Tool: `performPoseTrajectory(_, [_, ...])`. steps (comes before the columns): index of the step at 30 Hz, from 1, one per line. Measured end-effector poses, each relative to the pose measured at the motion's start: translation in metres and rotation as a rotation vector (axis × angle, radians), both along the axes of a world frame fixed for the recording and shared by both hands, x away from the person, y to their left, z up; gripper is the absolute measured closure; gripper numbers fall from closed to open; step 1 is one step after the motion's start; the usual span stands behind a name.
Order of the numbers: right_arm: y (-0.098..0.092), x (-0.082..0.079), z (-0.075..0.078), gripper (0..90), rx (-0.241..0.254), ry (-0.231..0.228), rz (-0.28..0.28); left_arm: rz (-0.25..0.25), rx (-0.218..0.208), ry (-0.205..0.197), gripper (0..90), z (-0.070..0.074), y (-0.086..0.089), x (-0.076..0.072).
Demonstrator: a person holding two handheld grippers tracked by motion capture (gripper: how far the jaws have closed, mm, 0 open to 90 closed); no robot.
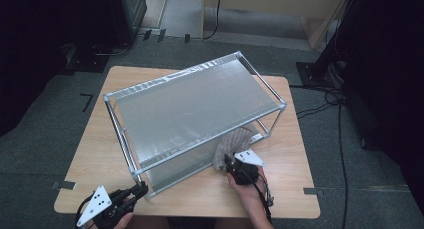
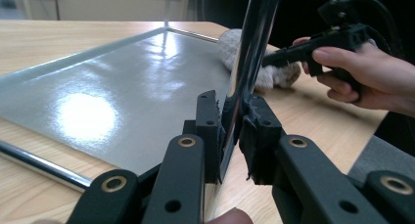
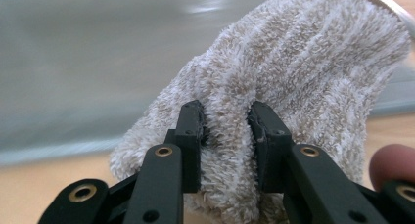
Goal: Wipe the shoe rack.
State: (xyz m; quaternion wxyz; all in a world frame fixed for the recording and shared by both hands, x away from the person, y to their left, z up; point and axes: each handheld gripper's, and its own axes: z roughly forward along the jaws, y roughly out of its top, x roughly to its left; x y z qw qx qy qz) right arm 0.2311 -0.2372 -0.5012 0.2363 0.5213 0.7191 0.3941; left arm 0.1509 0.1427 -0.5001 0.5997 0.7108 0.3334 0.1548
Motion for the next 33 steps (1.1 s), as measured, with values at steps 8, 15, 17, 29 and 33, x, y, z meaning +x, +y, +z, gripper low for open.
performPoseTrajectory(8, [0.041,-0.045,0.003,69.3,0.044,-0.005,0.314,-0.073,0.019,-0.002,79.5,0.001,-0.042,-0.004])
performPoseTrajectory(15, [0.068,-0.06,-0.001,58.2,0.009,-0.019,0.418,-0.134,0.016,0.015,72.0,0.006,-0.07,-0.01])
performPoseTrajectory(17, [0.066,-0.059,0.0,48.0,0.027,-0.024,0.388,-0.133,-0.017,0.017,68.4,0.009,-0.068,-0.009])
performPoseTrajectory(29, [0.079,-0.046,-0.011,29.5,-0.042,0.029,0.288,-0.13,-0.009,-0.058,79.5,0.032,-0.071,-0.014])
performPoseTrajectory(33, [0.076,-0.045,-0.012,50.4,-0.062,0.02,0.295,-0.152,-0.012,-0.06,80.1,0.032,-0.072,-0.013])
